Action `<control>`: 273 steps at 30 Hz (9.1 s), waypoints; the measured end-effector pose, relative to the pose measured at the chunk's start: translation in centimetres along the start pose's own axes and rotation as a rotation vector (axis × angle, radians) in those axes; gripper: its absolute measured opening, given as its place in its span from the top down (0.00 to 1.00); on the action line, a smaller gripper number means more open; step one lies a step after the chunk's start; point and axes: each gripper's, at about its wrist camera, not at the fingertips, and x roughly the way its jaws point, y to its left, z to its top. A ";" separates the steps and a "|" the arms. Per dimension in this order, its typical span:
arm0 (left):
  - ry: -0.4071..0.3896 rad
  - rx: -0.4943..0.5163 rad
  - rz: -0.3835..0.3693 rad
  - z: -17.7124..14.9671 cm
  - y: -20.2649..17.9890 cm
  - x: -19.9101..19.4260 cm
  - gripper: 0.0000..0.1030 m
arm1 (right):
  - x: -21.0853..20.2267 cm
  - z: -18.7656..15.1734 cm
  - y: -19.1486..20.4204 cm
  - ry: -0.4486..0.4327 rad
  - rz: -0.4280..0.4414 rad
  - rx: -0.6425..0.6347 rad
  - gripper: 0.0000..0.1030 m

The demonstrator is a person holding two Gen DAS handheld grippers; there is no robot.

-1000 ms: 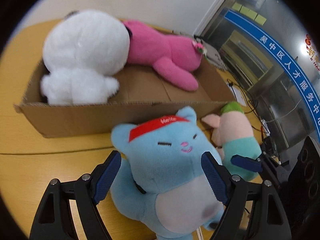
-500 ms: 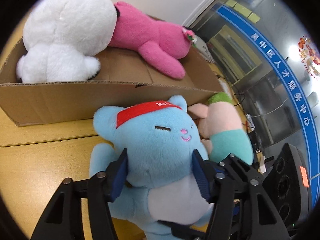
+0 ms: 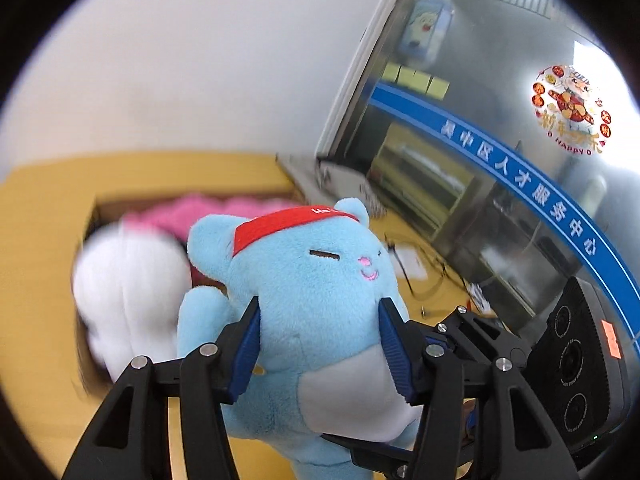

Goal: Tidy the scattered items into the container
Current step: 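Carry the blue cat into the box beside the panda, open both grippers, then withdraw both grippers and move them toward the pink-and-teal doll plush, then close both grippers on the pink-and-teal doll and lift it, then carry the doll into the box beside the blue cat, open both grippers, then withdraw both grippers from the box toward the clear phone case, then lower both grippers and pinch the clear phone case's white rim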

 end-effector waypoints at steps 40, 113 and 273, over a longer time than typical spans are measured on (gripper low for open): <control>0.048 -0.014 0.178 -1.7 5.4 5.2 0.26 | 7.8 -1.5 -13.4 0.183 0.005 0.318 0.00; 0.100 -0.088 0.035 -8.0 -3.5 8.2 0.23 | -0.7 -12.7 -12.8 0.350 -0.212 0.424 0.00; 0.313 -0.206 0.374 -21.3 4.3 -2.5 0.23 | -1.4 -16.2 1.3 0.454 -0.056 0.345 0.00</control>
